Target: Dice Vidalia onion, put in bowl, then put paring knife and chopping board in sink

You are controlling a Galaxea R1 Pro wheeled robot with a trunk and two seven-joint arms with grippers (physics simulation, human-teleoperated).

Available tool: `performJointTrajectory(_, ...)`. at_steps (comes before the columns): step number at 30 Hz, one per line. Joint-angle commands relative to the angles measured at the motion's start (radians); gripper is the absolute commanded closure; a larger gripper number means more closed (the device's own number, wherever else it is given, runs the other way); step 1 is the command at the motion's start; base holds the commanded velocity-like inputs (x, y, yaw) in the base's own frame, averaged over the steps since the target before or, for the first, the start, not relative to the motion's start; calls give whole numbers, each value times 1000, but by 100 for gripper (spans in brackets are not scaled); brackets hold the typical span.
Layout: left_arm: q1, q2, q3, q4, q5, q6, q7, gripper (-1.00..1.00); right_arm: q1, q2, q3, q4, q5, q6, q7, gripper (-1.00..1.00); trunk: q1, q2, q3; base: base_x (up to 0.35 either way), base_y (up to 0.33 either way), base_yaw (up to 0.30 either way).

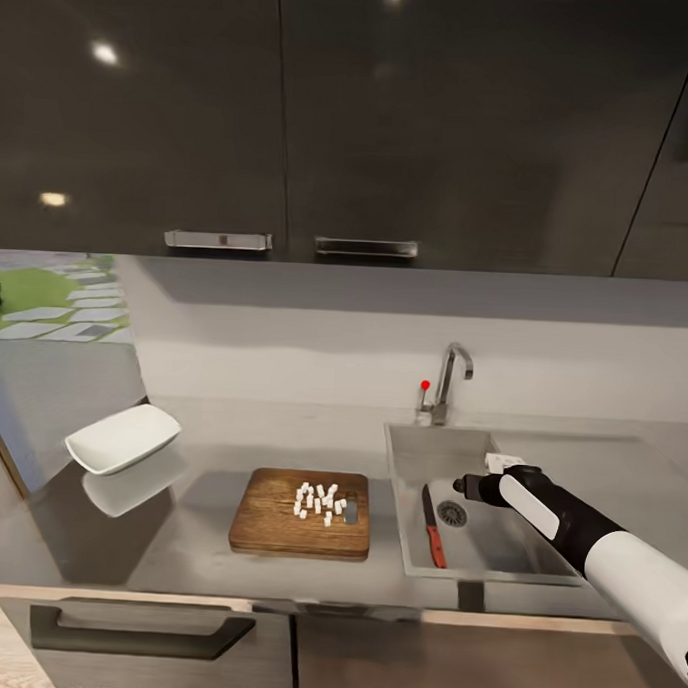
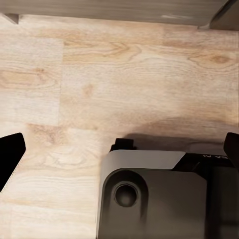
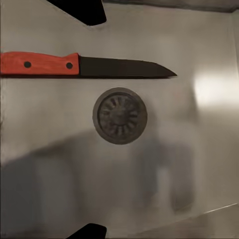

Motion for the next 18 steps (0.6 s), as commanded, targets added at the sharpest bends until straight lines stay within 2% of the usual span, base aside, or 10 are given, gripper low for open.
performJointTrajectory(1, -2, -1, -4, 4, 8, -7, 0, -100, -2, -1, 7, -2, -10, 0, -9, -100, 0, -2, -2, -99, 273, 0)
performJointTrajectory(7, -2, 0, -4, 4, 8, -7, 0, -100, -2, -1, 7, -2, -10, 0, -8, -100, 0, -2, -2, -80, 276, 0)
performJointTrajectory(18, -2, -1, -4, 4, 8, -7, 0, -100, -2, -1, 7, -1, -10, 0, -8, -100, 0, -2, -2, -5, 288, 0)
